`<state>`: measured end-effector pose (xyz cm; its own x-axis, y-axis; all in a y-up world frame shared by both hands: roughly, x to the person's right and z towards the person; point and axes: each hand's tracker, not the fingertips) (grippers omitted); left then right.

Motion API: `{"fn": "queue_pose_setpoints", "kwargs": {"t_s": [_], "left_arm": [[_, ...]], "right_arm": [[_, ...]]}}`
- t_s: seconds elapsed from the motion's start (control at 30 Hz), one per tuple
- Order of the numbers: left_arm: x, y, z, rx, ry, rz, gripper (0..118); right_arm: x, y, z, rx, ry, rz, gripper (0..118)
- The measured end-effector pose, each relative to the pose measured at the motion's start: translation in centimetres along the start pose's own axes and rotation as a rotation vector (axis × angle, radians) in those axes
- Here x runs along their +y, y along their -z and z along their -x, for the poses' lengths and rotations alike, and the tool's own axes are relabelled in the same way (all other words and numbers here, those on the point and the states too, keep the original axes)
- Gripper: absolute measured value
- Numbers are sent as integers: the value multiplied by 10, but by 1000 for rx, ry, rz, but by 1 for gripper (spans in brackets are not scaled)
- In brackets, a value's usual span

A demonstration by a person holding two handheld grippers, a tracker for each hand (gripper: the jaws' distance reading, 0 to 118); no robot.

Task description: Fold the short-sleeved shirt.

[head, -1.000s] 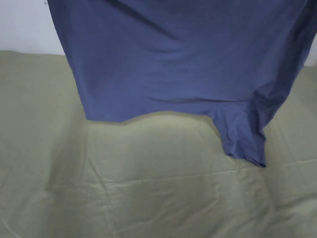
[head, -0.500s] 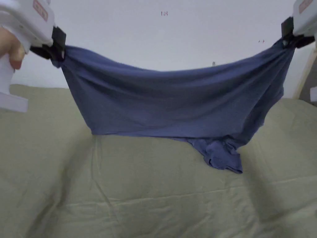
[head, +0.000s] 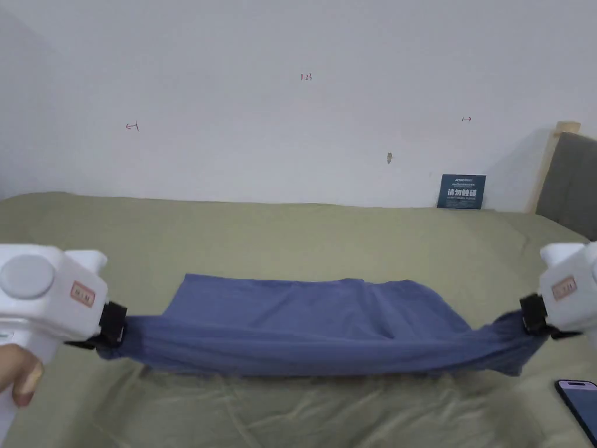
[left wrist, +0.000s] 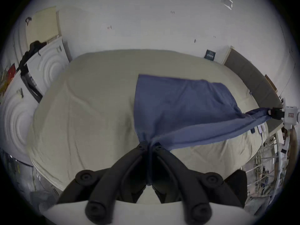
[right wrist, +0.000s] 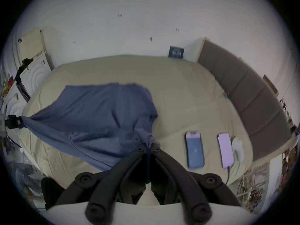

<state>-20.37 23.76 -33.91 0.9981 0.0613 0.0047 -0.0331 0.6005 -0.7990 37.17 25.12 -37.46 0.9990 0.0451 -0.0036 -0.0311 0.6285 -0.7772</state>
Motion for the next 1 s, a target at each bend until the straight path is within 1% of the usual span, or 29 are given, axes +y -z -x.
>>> {"fn": "queue_pose_setpoints", "kwargs": {"t_s": [0.03, 0.1, 0.17, 0.27, 0.37, 0.47, 0.6, 0.67, 0.7, 0.73, 0.77, 0.8, 0.83, 0.87, 0.9, 0.93, 1.0], "left_arm": [[-13, 2, 1, -2, -3, 11, 5], [-40, 8, 1, -13, -34, 46, 5], [-65, 14, 2, -39, -58, 88, 5], [-97, 21, 1, -36, -59, 143, 5], [-120, 28, 7, -40, -78, 199, 5], [-131, 36, 13, -46, -101, 224, 5], [-136, 45, 14, -47, -132, 226, 5], [-135, 46, 11, -34, -122, 229, 5], [-133, 48, 10, -29, -114, 228, 8], [-131, 51, 11, -26, -111, 229, 18], [-129, 50, 9, -19, -109, 229, 42], [-126, 50, 7, -4, -110, 231, 84], [-124, 50, 6, 23, -109, 240, 105], [-125, 50, 3, 31, -108, 243, 110], [-125, 47, 3, 25, -109, 230, 110], [-123, 43, 4, 14, -118, 209, 110], [-119, 27, -1, 1, -145, 191, 110]], "right_arm": [[-15, 3, -1, 1, 16, 23, 3], [-45, 13, -4, 4, 22, 73, 3], [-68, 20, -6, 7, 19, 104, 3], [-97, 25, -9, 6, 14, 153, 3], [-114, 32, -20, 8, -2, 189, 3], [-124, 38, -27, 14, 15, 218, 3], [-131, 46, -25, 10, 11, 246, 3], [-132, 49, -22, 3, 1, 260, 3], [-132, 49, -20, -1, 2, 264, 3], [-131, 50, -18, -6, 6, 267, 4], [-129, 51, -18, -9, 15, 271, 8], [-128, 52, -17, -13, 32, 276, 30], [-129, 50, -14, -13, 38, 282, 58], [-129, 49, -13, -25, 39, 279, 88], [-130, 48, -12, -33, 35, 275, 102], [-130, 46, -10, -41, 34, 273, 98], [-129, 34, -3, -41, 38, 242, 97]]}}
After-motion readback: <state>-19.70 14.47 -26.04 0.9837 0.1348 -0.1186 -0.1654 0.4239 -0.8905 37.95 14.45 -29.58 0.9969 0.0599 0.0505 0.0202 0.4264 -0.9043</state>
